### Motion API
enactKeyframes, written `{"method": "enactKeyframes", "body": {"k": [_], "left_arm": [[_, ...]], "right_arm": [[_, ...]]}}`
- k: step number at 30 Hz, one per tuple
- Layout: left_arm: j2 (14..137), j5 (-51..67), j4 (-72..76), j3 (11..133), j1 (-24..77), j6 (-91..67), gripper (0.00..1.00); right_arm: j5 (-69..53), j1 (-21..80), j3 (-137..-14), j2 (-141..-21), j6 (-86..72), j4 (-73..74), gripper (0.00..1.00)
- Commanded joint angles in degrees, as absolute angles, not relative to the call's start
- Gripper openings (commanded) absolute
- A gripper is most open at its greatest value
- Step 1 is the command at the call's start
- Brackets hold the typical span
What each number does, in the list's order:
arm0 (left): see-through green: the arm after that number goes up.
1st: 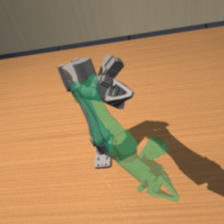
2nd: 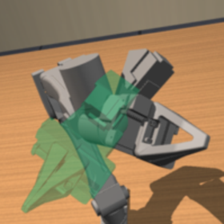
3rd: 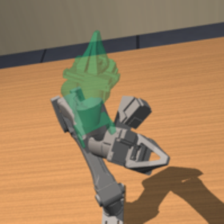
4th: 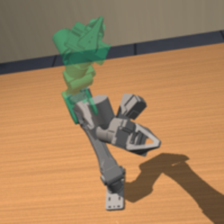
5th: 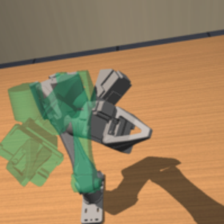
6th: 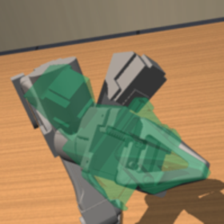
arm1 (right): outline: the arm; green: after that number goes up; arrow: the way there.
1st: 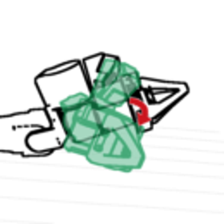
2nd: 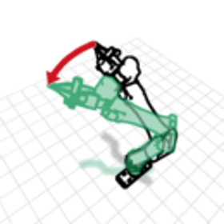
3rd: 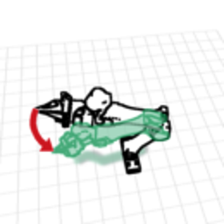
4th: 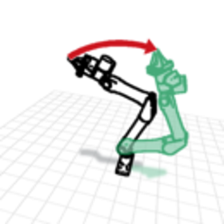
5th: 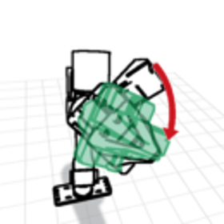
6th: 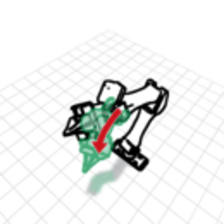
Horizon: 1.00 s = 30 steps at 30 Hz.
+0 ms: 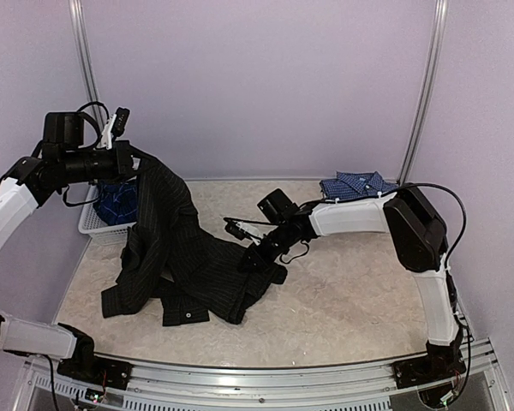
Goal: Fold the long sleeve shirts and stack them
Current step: Pick up the crumpled shirt from the center of the board.
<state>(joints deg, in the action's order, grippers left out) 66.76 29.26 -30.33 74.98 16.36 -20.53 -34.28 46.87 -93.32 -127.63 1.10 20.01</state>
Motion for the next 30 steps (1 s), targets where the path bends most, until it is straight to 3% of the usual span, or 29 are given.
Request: {"method": "enactKeyframes", "body": {"k": [1,10,17,24,30], "left_arm": [[65.8,29.6,-29.5,73.5,14.0,-19.0,0.00],[62.7,25.0,-33.4,72.7,10.7,-14.9,0.00],[60.4,25.2,-34.6,75.7,14.3,-14.4,0.00],[56.6,22.8,-38.9,80.0,24.7,-13.2,0.00],[43.7,21.8,-41.6,77.5,29.2,-17.6,0.00]], "right_arm": [[-30.8,47.0,-89.4,-120.1,2.1,21.7,0.00],[-11.5,42.0,-77.7,-87.2,0.9,32.3,0.00],[2.5,40.5,-84.2,-72.3,2.3,47.1,0.00],[0.1,41.9,-89.0,-63.4,3.2,55.9,0.00],[-7.6,42.4,-89.6,-53.5,0.2,59.7,0.00]]}}
